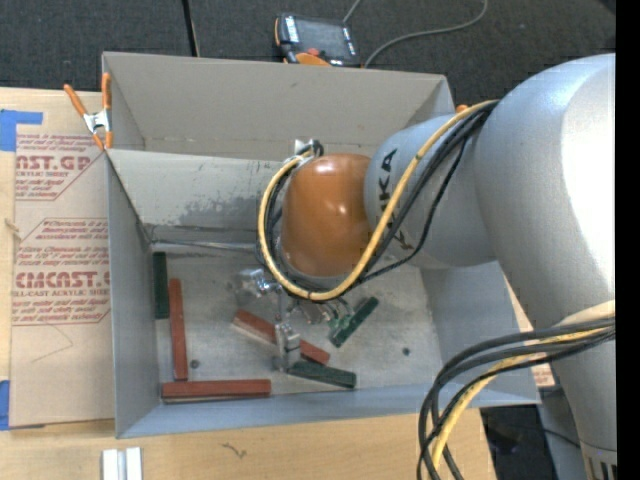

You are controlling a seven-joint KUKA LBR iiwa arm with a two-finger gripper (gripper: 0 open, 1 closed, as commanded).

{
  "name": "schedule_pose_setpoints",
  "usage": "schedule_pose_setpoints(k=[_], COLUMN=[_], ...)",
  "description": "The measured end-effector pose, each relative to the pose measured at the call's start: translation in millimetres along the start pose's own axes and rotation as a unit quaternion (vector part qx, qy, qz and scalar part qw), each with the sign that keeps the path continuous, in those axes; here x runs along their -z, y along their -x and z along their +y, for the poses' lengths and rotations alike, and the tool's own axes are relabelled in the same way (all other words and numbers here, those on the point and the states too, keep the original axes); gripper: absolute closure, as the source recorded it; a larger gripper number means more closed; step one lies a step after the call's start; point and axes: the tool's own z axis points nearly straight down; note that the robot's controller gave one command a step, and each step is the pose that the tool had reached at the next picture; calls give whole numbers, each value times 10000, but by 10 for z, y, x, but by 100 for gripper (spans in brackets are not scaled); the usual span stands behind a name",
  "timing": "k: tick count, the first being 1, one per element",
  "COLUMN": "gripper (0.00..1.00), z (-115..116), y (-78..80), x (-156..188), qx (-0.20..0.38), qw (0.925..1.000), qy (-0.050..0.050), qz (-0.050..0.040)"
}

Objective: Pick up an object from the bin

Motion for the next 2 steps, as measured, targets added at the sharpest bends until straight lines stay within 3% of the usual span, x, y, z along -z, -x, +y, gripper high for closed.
schedule_pose_setpoints(k=[1,2], gripper=[100,100], z=[15,-98], y=[15,-47], x=[13,1486], qx=[4,-344], qw=[10000,9994], qy=[11,-4], qz=[-21,-66])
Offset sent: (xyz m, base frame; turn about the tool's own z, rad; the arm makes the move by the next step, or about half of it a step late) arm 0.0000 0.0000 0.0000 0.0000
